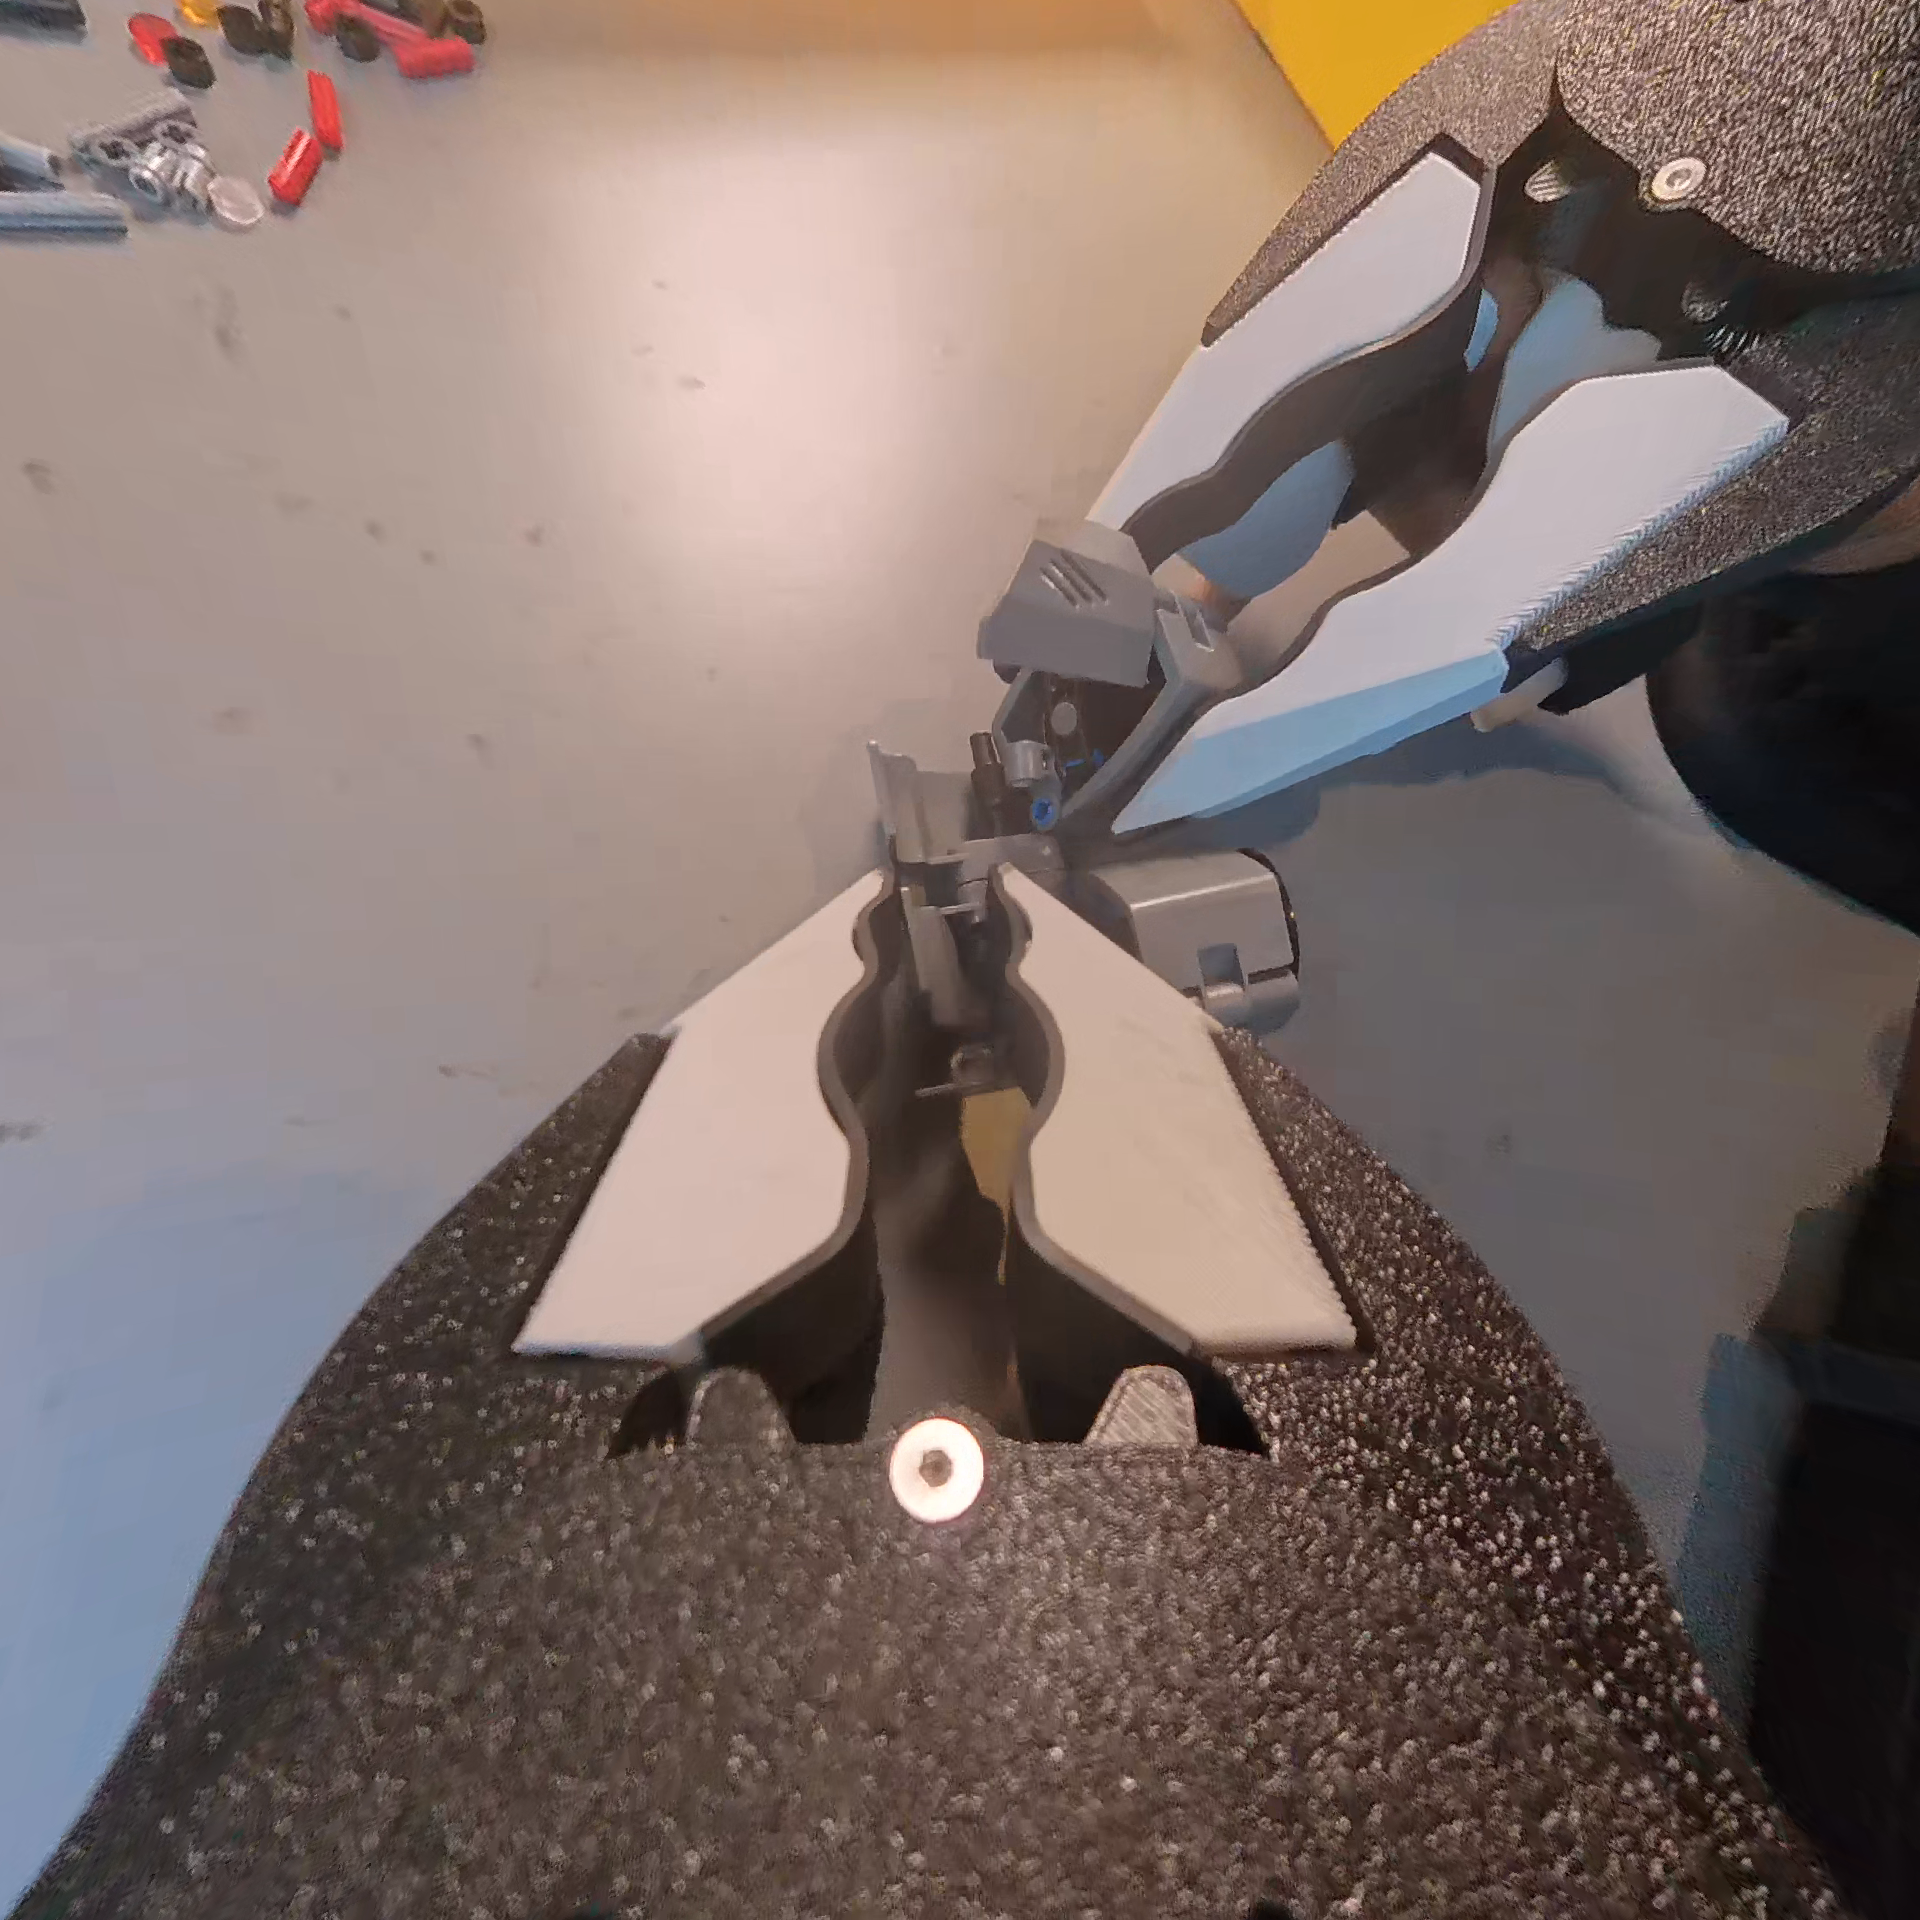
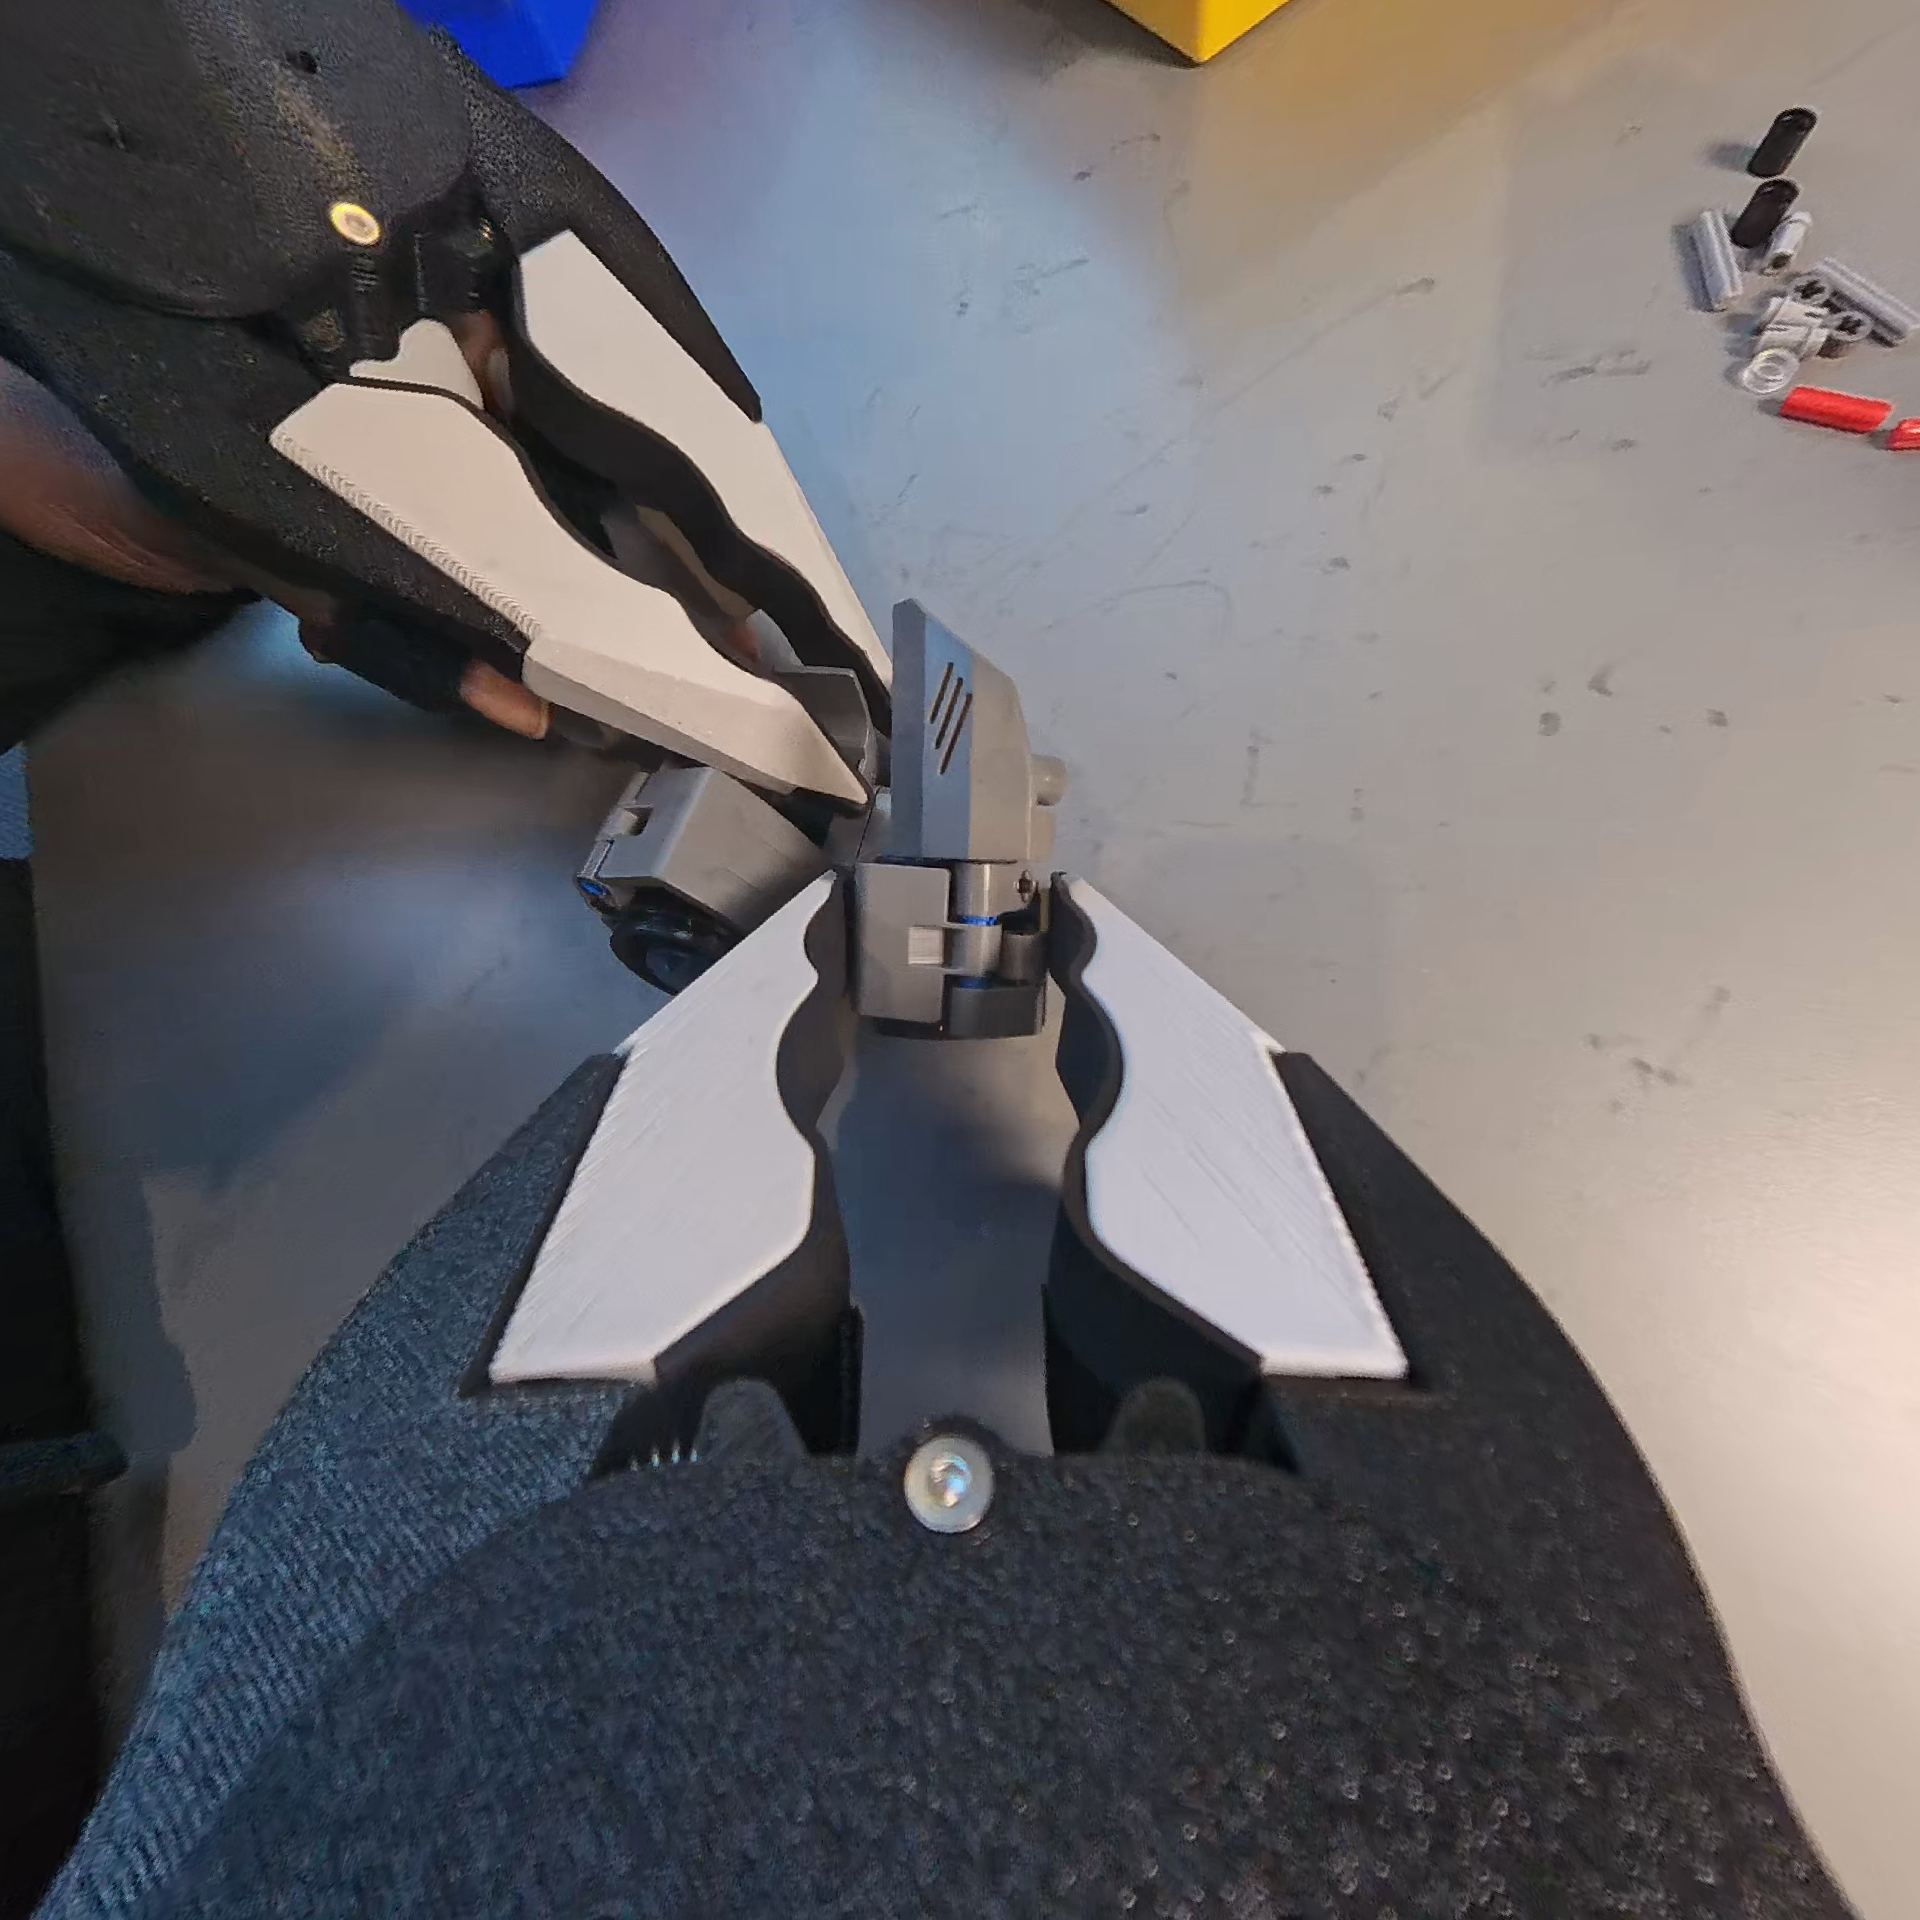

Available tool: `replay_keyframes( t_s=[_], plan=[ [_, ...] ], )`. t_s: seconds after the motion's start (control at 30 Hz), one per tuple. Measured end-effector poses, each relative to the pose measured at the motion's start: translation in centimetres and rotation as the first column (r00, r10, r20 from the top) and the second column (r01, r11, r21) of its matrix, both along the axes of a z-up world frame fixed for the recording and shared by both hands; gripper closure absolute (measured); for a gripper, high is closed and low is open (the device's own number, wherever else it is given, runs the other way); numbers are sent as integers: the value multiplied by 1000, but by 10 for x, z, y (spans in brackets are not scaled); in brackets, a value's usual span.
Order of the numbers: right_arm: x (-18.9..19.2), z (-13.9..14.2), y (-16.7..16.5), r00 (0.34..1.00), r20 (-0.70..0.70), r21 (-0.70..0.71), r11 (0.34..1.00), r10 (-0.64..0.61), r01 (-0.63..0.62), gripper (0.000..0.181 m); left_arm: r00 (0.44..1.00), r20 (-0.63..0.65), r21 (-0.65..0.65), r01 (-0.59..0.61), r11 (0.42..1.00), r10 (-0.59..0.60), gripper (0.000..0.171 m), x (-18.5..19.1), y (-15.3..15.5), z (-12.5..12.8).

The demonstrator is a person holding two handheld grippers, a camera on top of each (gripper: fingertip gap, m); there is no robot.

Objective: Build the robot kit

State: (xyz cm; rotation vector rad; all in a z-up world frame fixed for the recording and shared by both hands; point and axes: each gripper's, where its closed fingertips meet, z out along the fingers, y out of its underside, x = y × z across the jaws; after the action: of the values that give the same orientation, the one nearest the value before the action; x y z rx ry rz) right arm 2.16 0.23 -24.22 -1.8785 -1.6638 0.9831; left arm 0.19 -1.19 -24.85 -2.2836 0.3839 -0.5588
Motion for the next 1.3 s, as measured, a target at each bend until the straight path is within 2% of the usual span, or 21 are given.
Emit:
replay_keyframes(
  t_s=[0.1,0.23,0.4,0.73,1.0,1.2,1.3],
  plan=[
    [0,0,0,1000,-13,14,1000,4,-3,145,1000,1,9,-19,1000,19,159,-1,0,0],
    [4,1,2,999,-22,58,998,31,-30,136,1000,5,11,-29,1000,29,160,-2,1,0],
    [14,6,3,997,-45,26,998,66,-65,127,1000,8,3,-29,1000,29,160,-2,1,0],
    [13,8,6,995,-71,5,998,64,-63,133,1000,4,2,-26,1000,26,161,-2,3,-1],
    [10,11,7,994,-105,-141,990,14,-28,139,1000,-5,0,-13,1000,13,161,-3,5,-2],
    [11,8,7,996,-88,-115,993,11,-22,146,999,-20,28,33,999,-32,162,-3,7,-2],
    [13,7,7,997,-75,-107,994,12,-20,146,997,-50,44,55,998,-52,169,-5,8,-3]
  ],
)
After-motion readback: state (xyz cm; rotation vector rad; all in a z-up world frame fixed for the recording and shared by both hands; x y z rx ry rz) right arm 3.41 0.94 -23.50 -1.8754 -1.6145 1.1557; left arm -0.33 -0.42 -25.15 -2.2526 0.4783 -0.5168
